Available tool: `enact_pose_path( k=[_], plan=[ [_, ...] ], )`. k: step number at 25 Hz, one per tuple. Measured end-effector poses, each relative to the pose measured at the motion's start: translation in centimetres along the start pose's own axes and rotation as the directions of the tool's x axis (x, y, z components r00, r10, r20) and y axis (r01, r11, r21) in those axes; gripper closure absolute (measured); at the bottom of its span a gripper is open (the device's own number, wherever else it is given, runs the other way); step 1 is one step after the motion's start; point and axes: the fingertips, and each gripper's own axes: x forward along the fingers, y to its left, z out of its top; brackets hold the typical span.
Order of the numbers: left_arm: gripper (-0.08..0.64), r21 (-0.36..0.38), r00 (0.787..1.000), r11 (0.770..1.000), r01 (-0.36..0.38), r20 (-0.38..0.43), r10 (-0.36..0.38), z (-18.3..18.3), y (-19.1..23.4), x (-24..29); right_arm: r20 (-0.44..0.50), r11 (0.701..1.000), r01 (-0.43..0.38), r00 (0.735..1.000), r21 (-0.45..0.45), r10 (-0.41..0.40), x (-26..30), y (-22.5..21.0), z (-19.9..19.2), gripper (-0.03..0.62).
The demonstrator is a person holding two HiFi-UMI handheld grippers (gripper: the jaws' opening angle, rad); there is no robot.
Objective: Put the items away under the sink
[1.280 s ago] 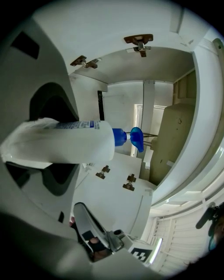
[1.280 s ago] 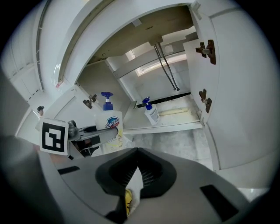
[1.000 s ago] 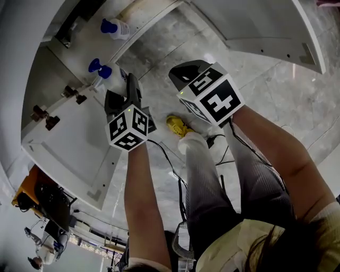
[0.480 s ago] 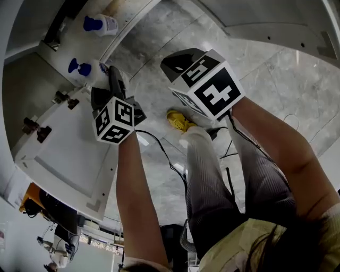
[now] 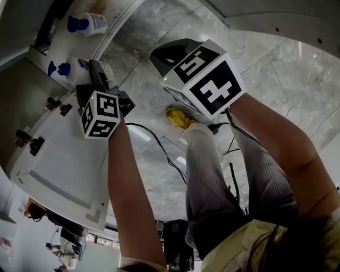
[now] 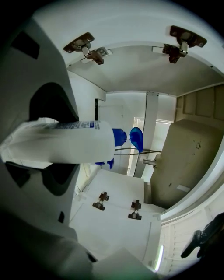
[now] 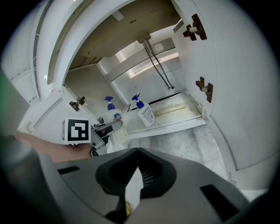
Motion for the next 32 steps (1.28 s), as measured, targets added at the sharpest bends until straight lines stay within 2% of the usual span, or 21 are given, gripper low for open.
enact_pose_path(
  k=[8, 15, 18, 24, 32],
  plan=[
    [0.267, 0.0, 0.997, 1.0, -0.016, 0.073, 0.016, 1.1, 1.5, 2.8, 0.01, 1.0, -0.007, 1.0, 0.014, 0.007, 1.6, -0.7, -1.1, 0.566],
    [0.267, -0.049, 0.993, 0.998, -0.049, 0.107, 0.054, 0.4, 2.8, 3.8, 0.017, 1.0, -0.005, 1.0, 0.024, 0.005, 3.1, -0.9, -1.8, 0.566],
    [0.268, -0.028, 0.99, 0.998, -0.049, 0.131, 0.052, 0.7, 2.8, 4.4, 0.025, 0.999, -0.005, 1.0, 0.033, 0.004, 3.5, -1.1, -1.8, 0.566],
    [0.268, 0.058, 0.985, 0.998, -0.037, 0.17, 0.026, 1.5, 2.1, 5.5, 0.045, 0.999, 0.012, 0.999, 0.043, -0.014, 4.8, -1.9, -0.8, 0.566],
    [0.268, 0.062, 0.983, 0.997, -0.047, 0.181, 0.035, 1.8, 2.5, 6.9, 0.074, 0.999, -0.012, 0.997, 0.048, 0.009, 7.5, -1.0, 1.3, 0.566]
  ],
)
